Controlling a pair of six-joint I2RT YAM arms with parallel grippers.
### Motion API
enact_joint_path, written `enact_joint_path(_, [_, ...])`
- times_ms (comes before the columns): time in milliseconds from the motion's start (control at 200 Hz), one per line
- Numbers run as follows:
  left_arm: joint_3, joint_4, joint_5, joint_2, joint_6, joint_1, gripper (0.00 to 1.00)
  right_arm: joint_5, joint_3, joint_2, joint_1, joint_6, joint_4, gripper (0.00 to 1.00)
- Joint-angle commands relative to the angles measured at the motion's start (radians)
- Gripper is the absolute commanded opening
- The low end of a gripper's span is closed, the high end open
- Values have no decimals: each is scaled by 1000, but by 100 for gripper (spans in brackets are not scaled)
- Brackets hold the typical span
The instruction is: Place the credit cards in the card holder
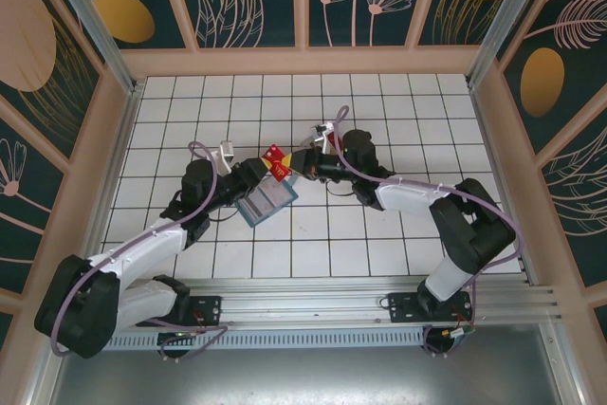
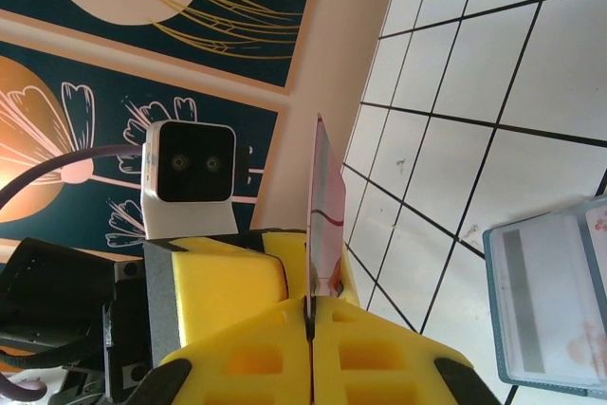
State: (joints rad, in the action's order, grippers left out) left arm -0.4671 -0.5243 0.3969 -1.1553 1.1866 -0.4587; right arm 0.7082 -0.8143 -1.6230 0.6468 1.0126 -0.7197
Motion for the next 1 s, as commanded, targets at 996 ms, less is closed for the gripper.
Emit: enact_joint_path(996, [-13, -151, 100, -58, 49, 55, 5, 71, 16, 8, 5, 17, -59, 10])
